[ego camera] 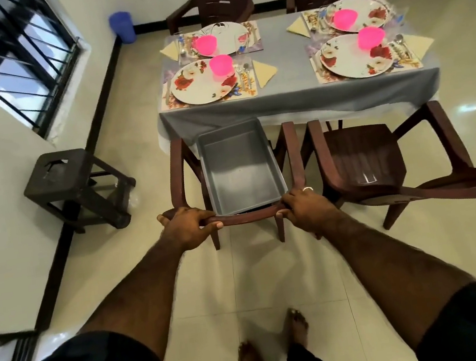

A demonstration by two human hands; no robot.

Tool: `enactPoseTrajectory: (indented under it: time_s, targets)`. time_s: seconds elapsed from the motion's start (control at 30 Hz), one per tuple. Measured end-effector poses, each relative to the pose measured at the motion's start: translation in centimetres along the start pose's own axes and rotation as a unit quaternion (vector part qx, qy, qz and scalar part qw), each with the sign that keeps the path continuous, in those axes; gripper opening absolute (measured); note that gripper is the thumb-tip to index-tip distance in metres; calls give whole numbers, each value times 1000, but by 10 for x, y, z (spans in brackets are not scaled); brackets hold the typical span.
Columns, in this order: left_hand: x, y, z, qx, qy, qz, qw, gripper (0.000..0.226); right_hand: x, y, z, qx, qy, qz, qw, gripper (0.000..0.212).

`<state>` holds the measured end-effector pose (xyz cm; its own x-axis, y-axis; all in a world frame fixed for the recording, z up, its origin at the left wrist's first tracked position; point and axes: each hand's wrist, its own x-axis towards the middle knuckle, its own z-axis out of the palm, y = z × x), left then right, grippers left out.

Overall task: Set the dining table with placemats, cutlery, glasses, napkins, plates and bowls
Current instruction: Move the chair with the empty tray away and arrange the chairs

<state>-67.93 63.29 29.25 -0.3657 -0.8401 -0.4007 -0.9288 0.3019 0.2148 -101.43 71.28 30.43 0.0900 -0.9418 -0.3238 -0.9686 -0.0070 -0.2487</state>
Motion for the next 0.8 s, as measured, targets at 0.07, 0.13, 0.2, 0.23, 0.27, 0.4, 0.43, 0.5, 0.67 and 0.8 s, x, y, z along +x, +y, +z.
enactPoseTrajectory:
  time_s: [0.07,0.13,0.2,0.23,0.27,0.4,0.43,0.5,0.67,0.8]
  targets:
    - [7,-1,-3,-8,2,-7,1000,63,9,3,-2,-2,-2,-6,1000,48]
    - [10,0,-2,-15,6,-8,1000,64,15,5,-7,-2,-20,-8,1000,48]
    - [7,-2,-2,-10,-6,-1,1000,64,16,2,-11,2,-42,-4,999,50]
    - [4,-2,-2,-4,-18,5,1000,63,16,1,-10,3,-52,-7,999,52]
    - [4,0,-4,1,-27,11,1000,62,15,2,-10,-2,-55,-13,998,54]
    - [4,2,-15,8,-29,14,999,50,15,3,-10,-9,-41,-24,999,49]
    - [3,3,-15,11,-32,16,999,48,15,3,-11,-4,-42,-23,999,48]
    - [0,4,-16,17,-34,24,999,47,13,1,-10,9,-45,-14,999,47]
    - [-13,2,-21,12,-39,30,999,45,6,-9,-6,26,-51,-8,998,42]
    - [-16,-2,-22,17,-37,32,999,45,2,-16,0,33,-37,-3,999,38]
